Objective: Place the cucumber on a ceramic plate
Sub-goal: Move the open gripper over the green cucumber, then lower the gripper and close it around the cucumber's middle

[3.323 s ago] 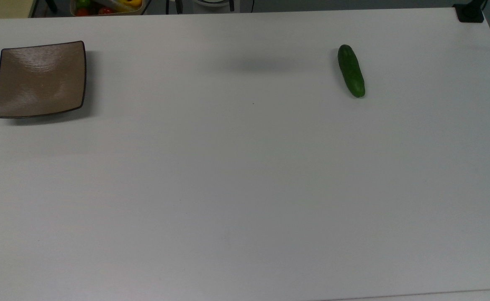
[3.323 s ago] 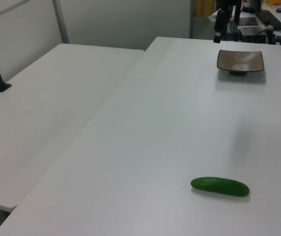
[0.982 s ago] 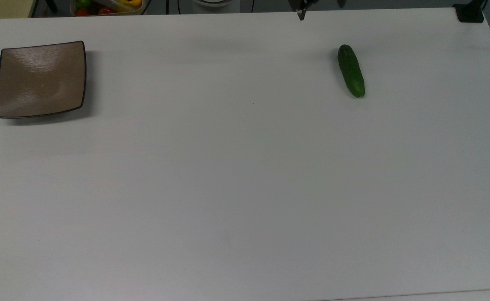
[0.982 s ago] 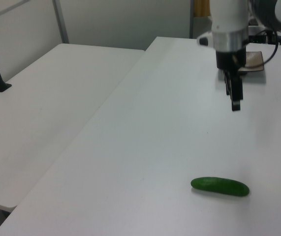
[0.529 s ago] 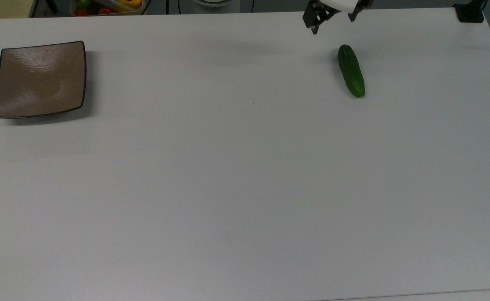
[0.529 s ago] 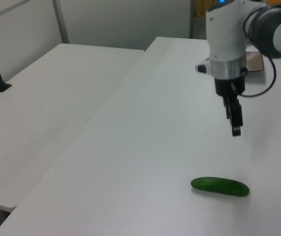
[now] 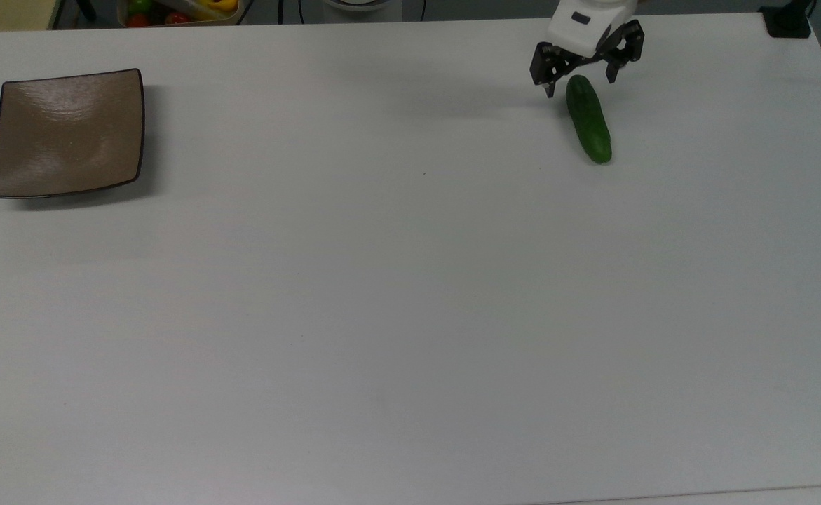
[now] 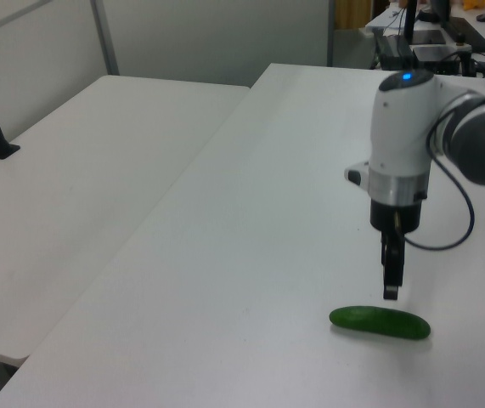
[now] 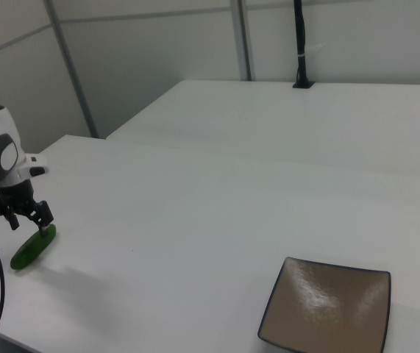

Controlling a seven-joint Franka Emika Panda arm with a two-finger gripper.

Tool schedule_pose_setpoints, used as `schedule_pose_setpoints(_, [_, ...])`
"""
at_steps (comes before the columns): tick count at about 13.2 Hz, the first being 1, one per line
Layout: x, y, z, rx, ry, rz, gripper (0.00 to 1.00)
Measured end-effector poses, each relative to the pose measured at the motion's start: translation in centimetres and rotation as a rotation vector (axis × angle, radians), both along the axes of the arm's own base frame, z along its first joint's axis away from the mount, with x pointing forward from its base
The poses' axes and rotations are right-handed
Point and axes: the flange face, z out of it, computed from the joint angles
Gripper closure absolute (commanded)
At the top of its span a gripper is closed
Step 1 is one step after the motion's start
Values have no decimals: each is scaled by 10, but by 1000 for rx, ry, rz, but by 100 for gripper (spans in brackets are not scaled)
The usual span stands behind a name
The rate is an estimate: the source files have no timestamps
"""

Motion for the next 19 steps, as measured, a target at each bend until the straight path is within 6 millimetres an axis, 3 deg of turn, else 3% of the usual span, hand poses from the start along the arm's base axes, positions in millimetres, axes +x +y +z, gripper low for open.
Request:
schedule_pose_setpoints(6, [-5,20,-45,7,9,3,1])
schedule_pose_setpoints(9, [-5,22,-62,-1,17,7,30])
schedule_pose_setpoints(10, [-5,23,-66,-5,19,10,48])
schedule_pose_setpoints(12, [-6,23,-71,-9,23,13,70])
schedule_pose_setpoints(14, [-5,24,-69,-8,20,14,85])
schedule_pose_setpoints(16, [-5,24,-69,-7,19,14,95])
schedule_pose_setpoints(19, [-5,24,-69,-7,19,14,98])
